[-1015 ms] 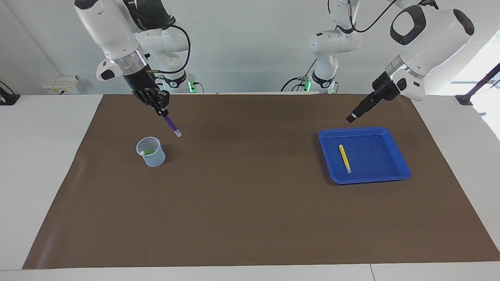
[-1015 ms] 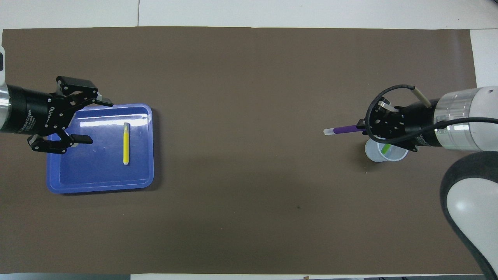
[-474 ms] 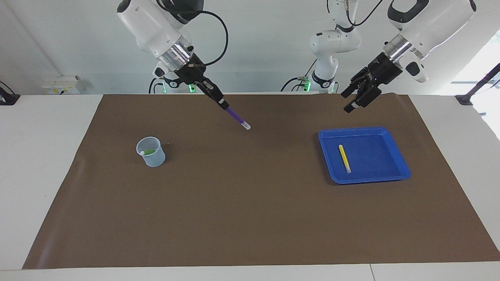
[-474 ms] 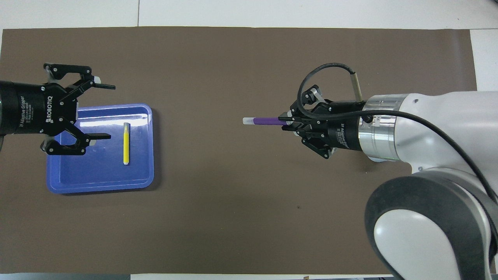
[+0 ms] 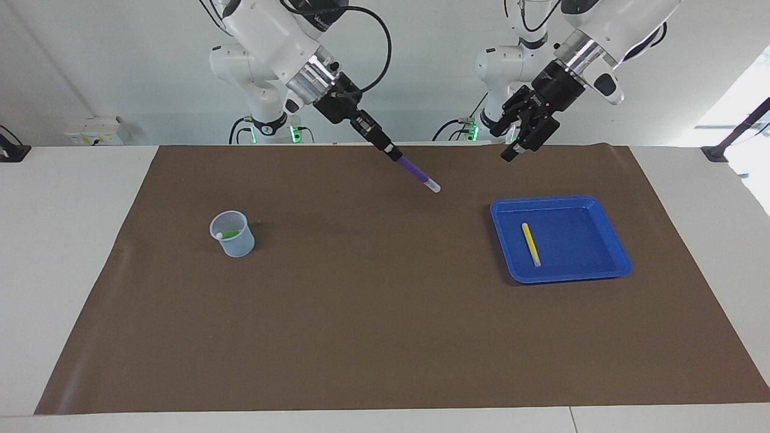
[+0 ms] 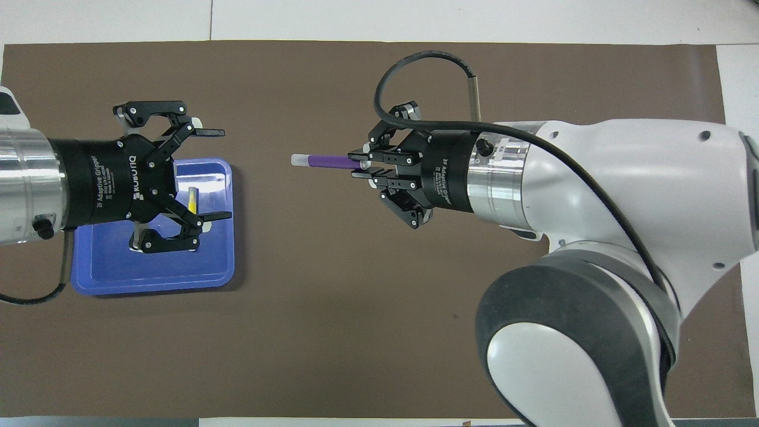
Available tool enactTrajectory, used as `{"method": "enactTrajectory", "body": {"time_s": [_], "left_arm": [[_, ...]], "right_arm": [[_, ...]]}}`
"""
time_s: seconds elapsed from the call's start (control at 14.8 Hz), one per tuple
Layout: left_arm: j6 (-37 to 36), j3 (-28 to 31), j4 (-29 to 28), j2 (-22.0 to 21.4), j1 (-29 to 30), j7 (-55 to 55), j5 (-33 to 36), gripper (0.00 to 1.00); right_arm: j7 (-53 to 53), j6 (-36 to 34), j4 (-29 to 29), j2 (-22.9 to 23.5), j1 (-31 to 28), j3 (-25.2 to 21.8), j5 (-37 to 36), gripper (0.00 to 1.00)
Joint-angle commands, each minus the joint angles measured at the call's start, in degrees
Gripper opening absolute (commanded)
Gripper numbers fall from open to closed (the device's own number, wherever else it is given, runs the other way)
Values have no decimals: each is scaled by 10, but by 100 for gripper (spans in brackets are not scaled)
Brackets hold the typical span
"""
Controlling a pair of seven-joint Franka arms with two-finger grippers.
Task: Right arm passes pens to left for tray arrangement
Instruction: 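Carry the purple pen toward the left gripper above the tray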
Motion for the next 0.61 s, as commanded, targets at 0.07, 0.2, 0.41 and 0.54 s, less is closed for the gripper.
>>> {"method": "enactTrajectory", "body": {"time_s": [0.07, 0.2, 0.41, 0.54], "left_arm": [[54, -1, -57, -36, -26, -70, -9, 99], [52, -3, -62, -40, -29, -86, -9, 98], [68, -3, -82, -51, -39, -104, -10, 97], [74, -3, -93, -57, -40, -105, -10, 93]], "right_arm": [[31, 17, 26, 22, -5, 40, 9, 0], [43, 18, 27, 22, -2, 60, 7, 0], [65, 18, 31, 19, 4, 76, -10, 0], [65, 19, 31, 19, 4, 77, -11, 0]]}}
